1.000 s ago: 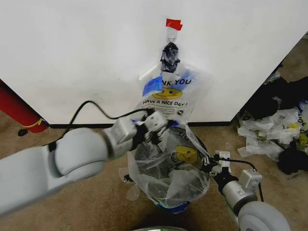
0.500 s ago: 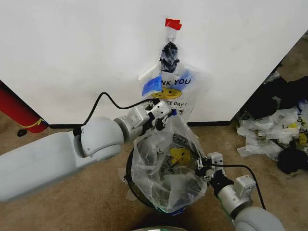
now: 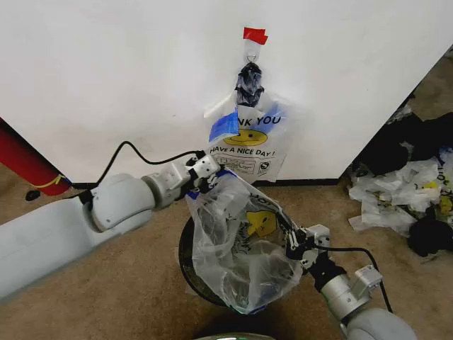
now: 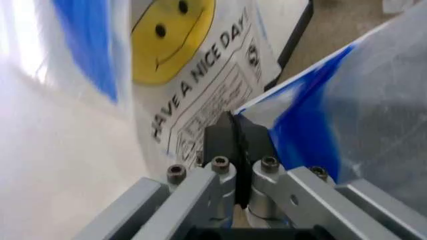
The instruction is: Pick up the garbage bag from the wall and place it over the trash bin.
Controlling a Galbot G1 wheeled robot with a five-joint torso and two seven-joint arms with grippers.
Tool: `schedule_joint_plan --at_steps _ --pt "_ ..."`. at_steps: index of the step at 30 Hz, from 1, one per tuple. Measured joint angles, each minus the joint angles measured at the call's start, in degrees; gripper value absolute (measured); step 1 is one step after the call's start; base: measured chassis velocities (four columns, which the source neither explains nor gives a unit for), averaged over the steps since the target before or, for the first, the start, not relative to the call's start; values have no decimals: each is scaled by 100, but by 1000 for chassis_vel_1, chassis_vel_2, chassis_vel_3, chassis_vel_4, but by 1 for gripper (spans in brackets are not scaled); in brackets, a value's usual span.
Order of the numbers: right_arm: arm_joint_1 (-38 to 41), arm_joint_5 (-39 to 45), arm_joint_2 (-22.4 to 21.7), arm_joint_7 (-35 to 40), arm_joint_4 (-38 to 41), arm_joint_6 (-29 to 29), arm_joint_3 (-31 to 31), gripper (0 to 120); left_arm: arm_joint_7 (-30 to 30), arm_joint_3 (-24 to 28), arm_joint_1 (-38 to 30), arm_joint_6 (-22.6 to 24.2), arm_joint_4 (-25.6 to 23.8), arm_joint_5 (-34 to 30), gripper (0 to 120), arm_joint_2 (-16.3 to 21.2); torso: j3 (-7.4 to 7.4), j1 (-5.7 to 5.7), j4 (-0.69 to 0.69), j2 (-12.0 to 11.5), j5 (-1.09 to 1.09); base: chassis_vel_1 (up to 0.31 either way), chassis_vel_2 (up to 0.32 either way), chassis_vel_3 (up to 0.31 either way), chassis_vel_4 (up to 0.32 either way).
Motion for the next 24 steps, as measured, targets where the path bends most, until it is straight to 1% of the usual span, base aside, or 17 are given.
schedule_joint_plan --at_steps 1,3,4,5,6,7,8,9,10,11,13,16,18,19,20,22,24 --pt "13 63 7 8 -25 8 2 0 59 -160 190 -22 -37 7 0 105 0 0 0 0 0 0 0 0 0" --pt "15 74 12 12 -31 10 2 0 61 -206 246 -23 -61 7 0 125 0 0 1 0 0 0 0 0 0" --pt "15 104 38 34 -61 15 1 0 51 -406 456 -19 -169 -1 0 159 0 0 1 0 -1 0 0 0 0" --pt "13 113 49 50 -69 16 -1 0 35 -465 518 -12 -201 -11 1 164 0 0 1 0 -1 0 0 0 0" --pt "16 137 74 82 -80 16 -10 0 -30 -612 668 14 -299 -54 6 168 0 0 1 0 -1 0 0 0 0" --pt "36 208 133 176 -95 -4 -38 0 -120 -904 918 37 -504 -138 13 168 1 0 0 0 -1 0 0 0 0" --pt "49 245 154 217 -96 -26 -47 0 -144 -1030 1002 47 -592 -174 14 172 0 0 -1 0 -2 0 0 0 0" --pt "82 328 199 298 -99 -75 -69 0 -179 -1278 1177 61 -768 -243 18 198 0 0 -1 0 0 0 0 0 0" --pt "82 328 199 298 -99 -75 -69 0 -179 -1278 1177 61 -768 -243 18 198 0 0 -1 0 0 0 0 0 0" --pt "102 388 228 349 -104 -103 -84 0 -189 -1441 1299 68 -877 -279 24 227 0 0 -1 0 3 0 0 0 0" --pt "138 559 296 476 -114 -198 -122 0 -191 -1852 1620 73 -1123 -370 32 345 0 0 0 0 0 0 0 0 0" --pt "155 703 361 569 -121 -278 -170 0 -181 -2306 2056 19 -1259 -403 44 520 0 0 2 0 0 0 0 0 0" --pt "155 708 365 573 -122 -281 -173 0 -183 -2317 2067 17 -1261 -403 46 524 0 0 2 0 0 0 0 0 0" --pt "152 734 401 601 -127 -302 -195 0 -264 -2440 2226 -47 -1268 -433 54 592 0 0 2 0 -1 0 0 0 0" --pt "152 735 405 605 -128 -303 -198 0 -275 -2448 2236 -54 -1269 -441 54 597 0 0 2 0 -1 0 0 0 0" --pt "136 739 452 635 -130 -318 -225 0 -460 -2538 2307 -125 -1265 -550 66 616 1 0 0 0 0 0 0 0 0" --pt "131 766 477 672 -122 -329 -226 0 -569 -2630 2352 -169 -1270 -615 72 609 1 0 -1 0 1 0 0 0 0"
